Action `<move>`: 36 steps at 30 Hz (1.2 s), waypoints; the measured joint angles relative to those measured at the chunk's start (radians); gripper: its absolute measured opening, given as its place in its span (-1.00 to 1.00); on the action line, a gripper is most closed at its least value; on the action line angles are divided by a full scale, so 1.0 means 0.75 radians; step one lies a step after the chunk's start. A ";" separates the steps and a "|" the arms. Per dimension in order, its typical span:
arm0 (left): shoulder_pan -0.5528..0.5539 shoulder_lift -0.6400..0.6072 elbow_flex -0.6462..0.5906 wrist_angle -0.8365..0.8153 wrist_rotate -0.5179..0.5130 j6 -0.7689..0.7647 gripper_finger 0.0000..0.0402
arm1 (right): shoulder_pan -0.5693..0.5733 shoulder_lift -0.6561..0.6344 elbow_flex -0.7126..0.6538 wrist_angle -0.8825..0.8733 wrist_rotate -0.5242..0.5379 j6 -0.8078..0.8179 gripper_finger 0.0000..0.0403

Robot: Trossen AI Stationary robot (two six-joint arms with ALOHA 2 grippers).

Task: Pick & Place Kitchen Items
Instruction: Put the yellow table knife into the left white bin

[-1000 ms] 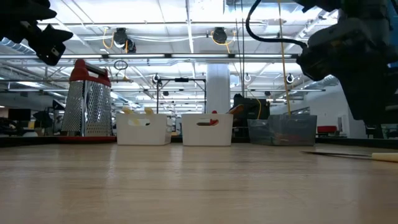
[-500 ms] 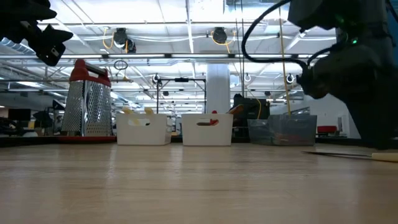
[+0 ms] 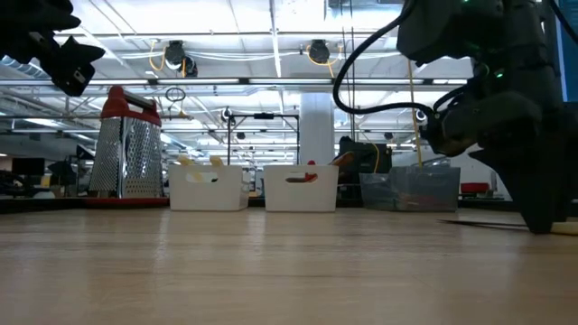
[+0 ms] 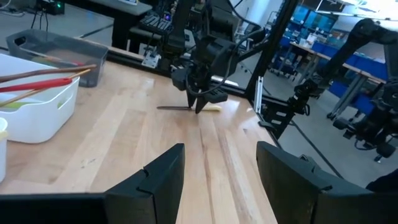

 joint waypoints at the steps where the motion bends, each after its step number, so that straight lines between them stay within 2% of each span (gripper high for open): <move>1: 0.000 0.000 0.000 -0.007 0.000 0.000 0.01 | -0.001 0.006 0.000 -0.014 -0.002 0.000 -0.27; 5: 0.000 0.000 0.000 -0.029 0.001 -0.021 0.01 | -0.001 0.015 -0.001 -0.052 0.000 0.008 -0.44; 12: 0.000 0.000 0.000 -0.028 0.001 -0.024 0.01 | -0.015 0.015 -0.003 -0.050 0.033 0.049 -0.89; 21: 0.000 0.000 0.001 -0.026 0.060 -0.025 0.01 | -0.019 -0.031 -0.003 -0.005 0.059 0.072 -0.90; 30: 0.000 0.000 0.001 -0.023 0.065 -0.029 0.01 | -0.061 -0.234 -0.010 -0.023 0.192 0.095 -0.90; 36: 0.000 0.000 0.001 -0.017 0.070 -0.028 0.01 | -0.085 -0.334 -0.009 0.004 0.207 0.095 -0.90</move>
